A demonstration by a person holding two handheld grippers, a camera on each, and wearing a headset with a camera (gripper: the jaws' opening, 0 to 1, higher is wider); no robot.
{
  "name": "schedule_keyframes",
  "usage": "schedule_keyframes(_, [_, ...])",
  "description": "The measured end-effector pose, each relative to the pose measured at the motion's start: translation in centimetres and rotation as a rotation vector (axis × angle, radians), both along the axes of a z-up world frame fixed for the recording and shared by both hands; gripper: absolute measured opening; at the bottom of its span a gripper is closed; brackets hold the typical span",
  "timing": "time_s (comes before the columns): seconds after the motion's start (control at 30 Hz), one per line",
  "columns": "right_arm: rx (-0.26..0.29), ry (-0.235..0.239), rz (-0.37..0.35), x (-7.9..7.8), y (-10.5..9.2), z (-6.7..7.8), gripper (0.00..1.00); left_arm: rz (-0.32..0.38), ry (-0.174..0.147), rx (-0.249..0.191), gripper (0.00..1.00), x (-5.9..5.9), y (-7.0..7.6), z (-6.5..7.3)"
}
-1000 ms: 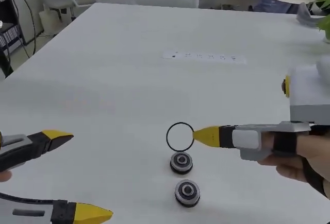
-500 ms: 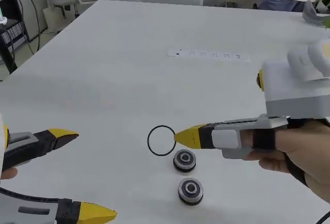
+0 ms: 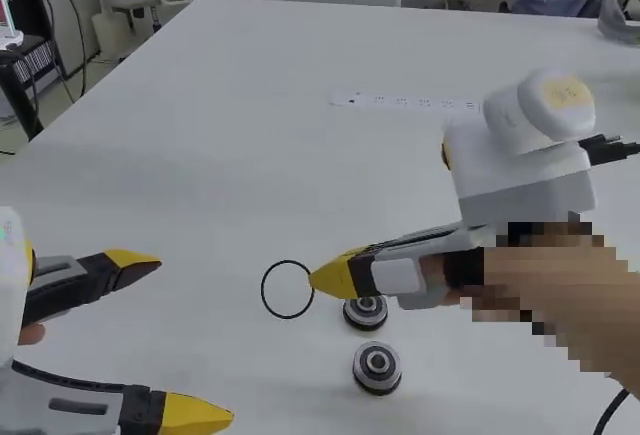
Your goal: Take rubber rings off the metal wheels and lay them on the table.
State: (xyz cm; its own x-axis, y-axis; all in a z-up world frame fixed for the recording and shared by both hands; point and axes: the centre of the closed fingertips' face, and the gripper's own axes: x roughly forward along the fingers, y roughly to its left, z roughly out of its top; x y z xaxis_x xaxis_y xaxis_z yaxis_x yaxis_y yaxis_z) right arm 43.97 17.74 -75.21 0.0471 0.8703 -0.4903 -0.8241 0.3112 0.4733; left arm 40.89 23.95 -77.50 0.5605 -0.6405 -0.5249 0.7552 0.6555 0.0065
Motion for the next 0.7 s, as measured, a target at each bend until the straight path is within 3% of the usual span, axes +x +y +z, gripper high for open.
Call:
schedule_keyframes(0.37, [-0.038, 0.000, 0.054, -0.8, 1.9, -1.7, 0.00, 0.004, 0.011, 0.011, 0.89, 0.0, 0.2, -0.4])
schedule_keyframes(0.7, [-0.081, 0.004, 0.060, -1.0, 1.4, -4.4, 0.00, 0.005, 0.024, 0.011, 0.89, -0.1, 0.2, -0.6])
